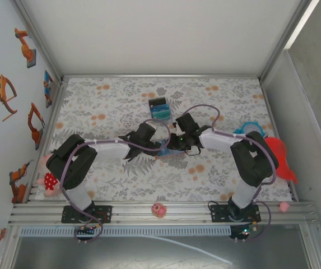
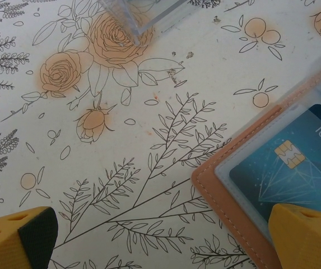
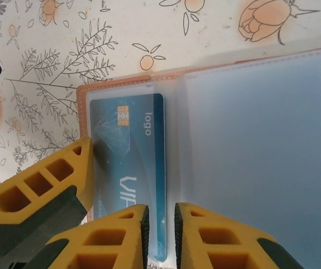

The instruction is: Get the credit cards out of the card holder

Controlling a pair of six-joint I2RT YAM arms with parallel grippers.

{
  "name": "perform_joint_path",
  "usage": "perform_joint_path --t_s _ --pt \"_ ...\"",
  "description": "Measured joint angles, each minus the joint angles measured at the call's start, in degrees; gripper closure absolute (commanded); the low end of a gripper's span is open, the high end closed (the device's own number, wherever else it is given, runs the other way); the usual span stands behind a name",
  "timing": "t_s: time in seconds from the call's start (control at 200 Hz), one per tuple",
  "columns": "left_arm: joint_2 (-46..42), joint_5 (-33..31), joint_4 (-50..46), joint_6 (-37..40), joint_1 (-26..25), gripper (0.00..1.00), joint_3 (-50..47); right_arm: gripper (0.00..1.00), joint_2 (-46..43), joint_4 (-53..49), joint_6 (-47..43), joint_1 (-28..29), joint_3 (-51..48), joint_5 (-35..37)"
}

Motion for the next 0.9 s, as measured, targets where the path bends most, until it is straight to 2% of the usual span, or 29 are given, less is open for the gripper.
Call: perform_joint_path --t_s 0.401,0.901 --pt "0.0 -0.8 0.3 1.0 -0.4 0.03 0.0 0.83 3.2 6.6 3.0 -2.7 0.0 -7.0" --pt "0.0 -2.3 0.3 1.2 -1.2 0.03 0.0 0.81 5.3 7.5 3.6 -2.8 -0.3 -8.0"
